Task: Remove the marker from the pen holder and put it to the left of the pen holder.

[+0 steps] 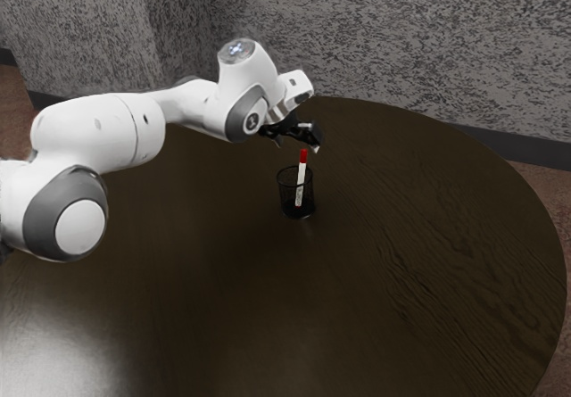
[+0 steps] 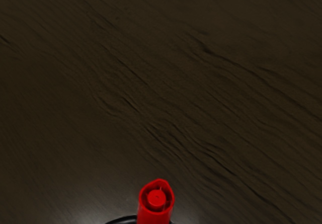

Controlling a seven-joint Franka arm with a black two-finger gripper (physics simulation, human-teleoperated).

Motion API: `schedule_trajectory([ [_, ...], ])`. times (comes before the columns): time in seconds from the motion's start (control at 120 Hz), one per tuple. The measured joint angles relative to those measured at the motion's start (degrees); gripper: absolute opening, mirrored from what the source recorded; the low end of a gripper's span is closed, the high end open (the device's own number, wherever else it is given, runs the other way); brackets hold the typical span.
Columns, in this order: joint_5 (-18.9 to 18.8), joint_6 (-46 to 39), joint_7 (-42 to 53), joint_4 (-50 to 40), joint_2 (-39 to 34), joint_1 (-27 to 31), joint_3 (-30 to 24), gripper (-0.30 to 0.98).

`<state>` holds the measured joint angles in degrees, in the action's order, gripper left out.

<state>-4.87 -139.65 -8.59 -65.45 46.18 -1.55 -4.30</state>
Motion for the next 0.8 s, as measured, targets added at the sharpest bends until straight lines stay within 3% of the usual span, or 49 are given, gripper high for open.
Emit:
schedule_trajectory([
  [0.4, 0.29, -2.87, -0.7, 0.93, 3.23, 0.15, -0.11, 0.66],
  [0.8, 0.26, -3.19, 1.87, 0.49, 3.34, 0.07, -0.01, 0.33],
])
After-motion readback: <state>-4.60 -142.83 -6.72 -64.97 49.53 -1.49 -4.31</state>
